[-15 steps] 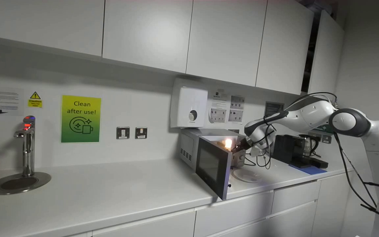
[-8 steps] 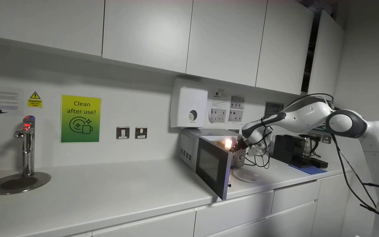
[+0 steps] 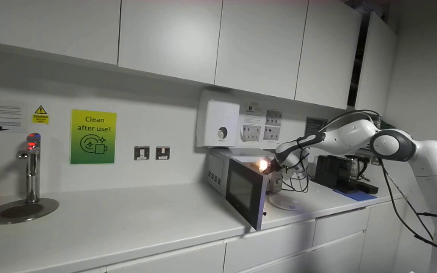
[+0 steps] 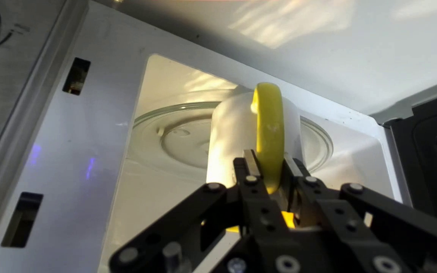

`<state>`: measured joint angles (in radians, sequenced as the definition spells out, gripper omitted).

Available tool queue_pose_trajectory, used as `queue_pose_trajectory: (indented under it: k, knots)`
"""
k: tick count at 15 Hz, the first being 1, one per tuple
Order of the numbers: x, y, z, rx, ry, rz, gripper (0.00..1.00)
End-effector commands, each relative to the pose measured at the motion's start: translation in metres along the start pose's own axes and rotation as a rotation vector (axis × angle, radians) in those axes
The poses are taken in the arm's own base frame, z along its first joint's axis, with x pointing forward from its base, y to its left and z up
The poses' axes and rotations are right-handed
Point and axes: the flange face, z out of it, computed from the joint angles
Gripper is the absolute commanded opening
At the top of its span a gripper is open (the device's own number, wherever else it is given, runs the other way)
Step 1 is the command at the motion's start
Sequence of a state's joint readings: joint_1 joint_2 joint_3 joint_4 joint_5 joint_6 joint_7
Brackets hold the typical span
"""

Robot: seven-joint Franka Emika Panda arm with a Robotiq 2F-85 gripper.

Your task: Put the white mug in the microwave.

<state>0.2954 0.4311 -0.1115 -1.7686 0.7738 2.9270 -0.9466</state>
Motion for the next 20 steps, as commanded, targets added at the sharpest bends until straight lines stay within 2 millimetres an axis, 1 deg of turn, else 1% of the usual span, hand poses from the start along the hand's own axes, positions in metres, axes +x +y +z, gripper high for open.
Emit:
queue_pose_trajectory:
  k: [1,9,20]
  knots:
    - [0.017,0.002,0.004,-0.048,0.046,-0.001,0.04]
    - [0.020,0.000,0.017,-0.077,0.078,-0.006,0.04]
    - [0.027,-0.008,0.033,-0.059,0.119,0.030,0.04]
